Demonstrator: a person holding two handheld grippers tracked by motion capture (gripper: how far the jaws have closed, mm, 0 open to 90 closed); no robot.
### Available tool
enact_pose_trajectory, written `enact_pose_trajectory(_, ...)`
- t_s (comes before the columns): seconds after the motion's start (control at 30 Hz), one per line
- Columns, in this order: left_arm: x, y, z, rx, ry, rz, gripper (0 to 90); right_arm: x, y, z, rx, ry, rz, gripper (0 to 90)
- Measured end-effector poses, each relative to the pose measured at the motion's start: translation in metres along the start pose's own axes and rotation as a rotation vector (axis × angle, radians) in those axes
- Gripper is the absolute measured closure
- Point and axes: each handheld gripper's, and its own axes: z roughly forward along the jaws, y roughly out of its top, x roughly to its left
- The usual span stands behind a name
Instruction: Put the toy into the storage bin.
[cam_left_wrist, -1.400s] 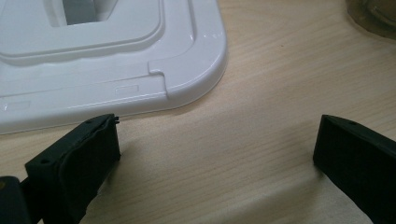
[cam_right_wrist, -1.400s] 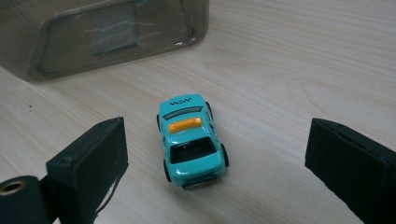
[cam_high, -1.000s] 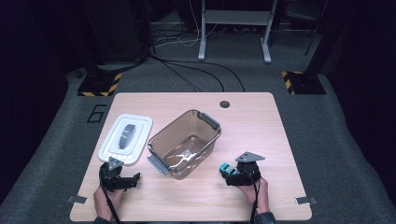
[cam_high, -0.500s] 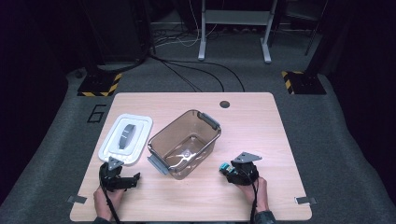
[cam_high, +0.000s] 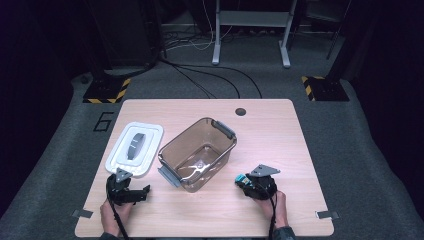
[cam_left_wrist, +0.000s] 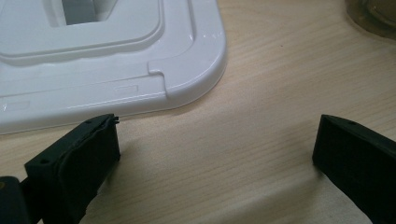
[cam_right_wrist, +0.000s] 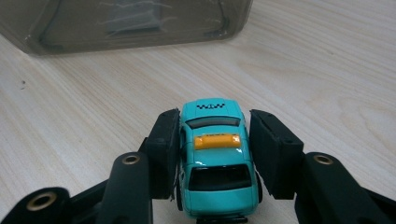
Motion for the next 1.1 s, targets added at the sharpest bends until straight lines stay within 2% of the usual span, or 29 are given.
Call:
enact_pose_trajectory(0.13, 0.000, 0.000, 0.000, 0.000, 0.000, 0.000, 0.2, -0.001, 0.000, -0.003, -0.024, 0.010, 0.002, 55.0)
enact_pose_trajectory(0.17, 0.000, 0.000, 0.000, 0.000, 0.000, 0.000, 0.2, -0.001, 0.000, -0.004, -0.040, 0.010, 0.008, 59.6)
enact_pose_trajectory(0.2, 0.000, 0.000, 0.000, 0.000, 0.000, 0.000, 0.3, -0.002, 0.001, -0.009, -0.084, 0.024, 0.019, 63.3)
enact_pose_trajectory(0.23, 0.000, 0.000, 0.000, -0.006, 0.003, -0.001, 0.2, -0.003, 0.003, -0.011, -0.082, 0.025, 0.028, 63.3)
enact_pose_trajectory(0.27, 0.000, 0.000, 0.000, -0.006, 0.004, -0.002, 0.2, -0.003, 0.005, -0.011, -0.051, 0.024, 0.018, 63.1)
enact_pose_trajectory(0.37, 0.000, 0.000, 0.000, -0.006, 0.003, -0.001, 0.3, -0.001, 0.006, -0.010, -0.046, 0.014, 0.000, 62.3)
enact_pose_trajectory(0.53, 0.000, 0.000, 0.000, -0.004, 0.004, -0.001, 0.3, 0.000, 0.002, -0.002, -0.003, 0.007, 0.000, 47.6)
enact_pose_trajectory(0.63, 0.000, 0.000, 0.000, -0.006, 0.003, -0.001, 0.2, 0.000, -0.002, 0.004, 0.026, 0.000, -0.007, 48.7)
enact_pose_trajectory(0.7, 0.000, 0.000, 0.000, -0.006, 0.003, -0.001, 0.3, 0.000, -0.005, 0.007, 0.027, 0.003, -0.007, 52.0)
enact_pose_trajectory(0.93, 0.000, 0.000, 0.000, 0.001, 0.003, 0.002, 0.3, 0.003, -0.004, 0.004, 0.021, -0.010, -0.021, 52.7)
enact_pose_trajectory(0.97, -0.001, 0.000, 0.001, -0.014, 0.005, -0.009, 0.3, 0.002, -0.003, 0.001, 0.010, -0.006, -0.021, 52.7)
enact_pose_trajectory(1.1, -0.001, 0.000, 0.001, -0.014, 0.005, -0.009, 0.3, 0.001, 0.002, -0.005, -0.011, 0.000, -0.009, 52.7)
